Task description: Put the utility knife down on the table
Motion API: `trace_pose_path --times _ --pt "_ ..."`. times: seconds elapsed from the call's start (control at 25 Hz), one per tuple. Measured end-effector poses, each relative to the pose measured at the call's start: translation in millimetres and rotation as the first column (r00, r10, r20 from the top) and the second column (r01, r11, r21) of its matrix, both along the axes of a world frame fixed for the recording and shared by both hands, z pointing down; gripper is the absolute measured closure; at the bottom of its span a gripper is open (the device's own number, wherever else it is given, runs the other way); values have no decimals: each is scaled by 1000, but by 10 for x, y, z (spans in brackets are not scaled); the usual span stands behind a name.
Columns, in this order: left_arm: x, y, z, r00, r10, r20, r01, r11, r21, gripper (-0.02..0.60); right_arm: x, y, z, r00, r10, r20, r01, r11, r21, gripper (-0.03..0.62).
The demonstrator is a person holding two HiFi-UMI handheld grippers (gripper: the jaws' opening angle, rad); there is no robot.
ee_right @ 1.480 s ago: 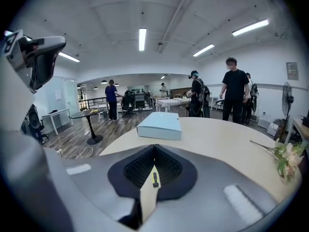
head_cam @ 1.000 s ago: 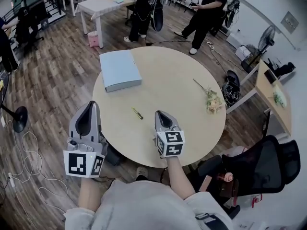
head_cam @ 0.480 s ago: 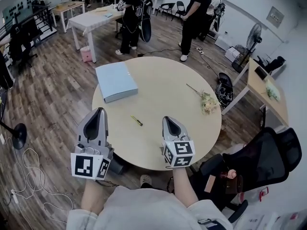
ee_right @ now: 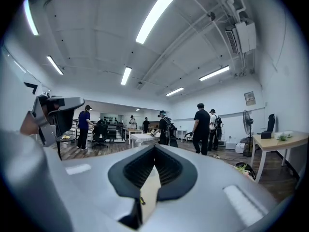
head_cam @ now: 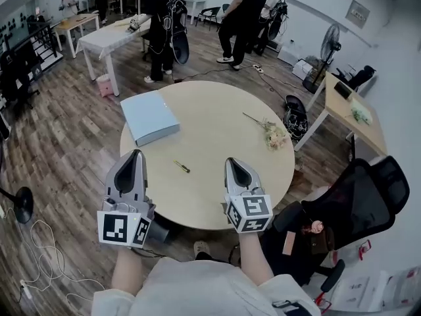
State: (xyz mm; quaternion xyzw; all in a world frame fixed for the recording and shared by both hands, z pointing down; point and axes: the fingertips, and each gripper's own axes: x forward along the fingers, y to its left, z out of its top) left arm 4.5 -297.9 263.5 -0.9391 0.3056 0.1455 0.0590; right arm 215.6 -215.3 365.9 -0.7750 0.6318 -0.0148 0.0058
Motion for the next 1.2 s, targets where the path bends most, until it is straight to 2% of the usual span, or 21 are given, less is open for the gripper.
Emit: trace_pose_path --times 0.56,1.2 --pt "-141 264 -65 997 70 -8 -70 997 21 574 -224 546 -363 996 85 -22 -83 991 103 583" --pt "-389 424 -44 994 113 -15 -112 993 18 574 -489 935 -399 985 173 -23 -168 975 148 583"
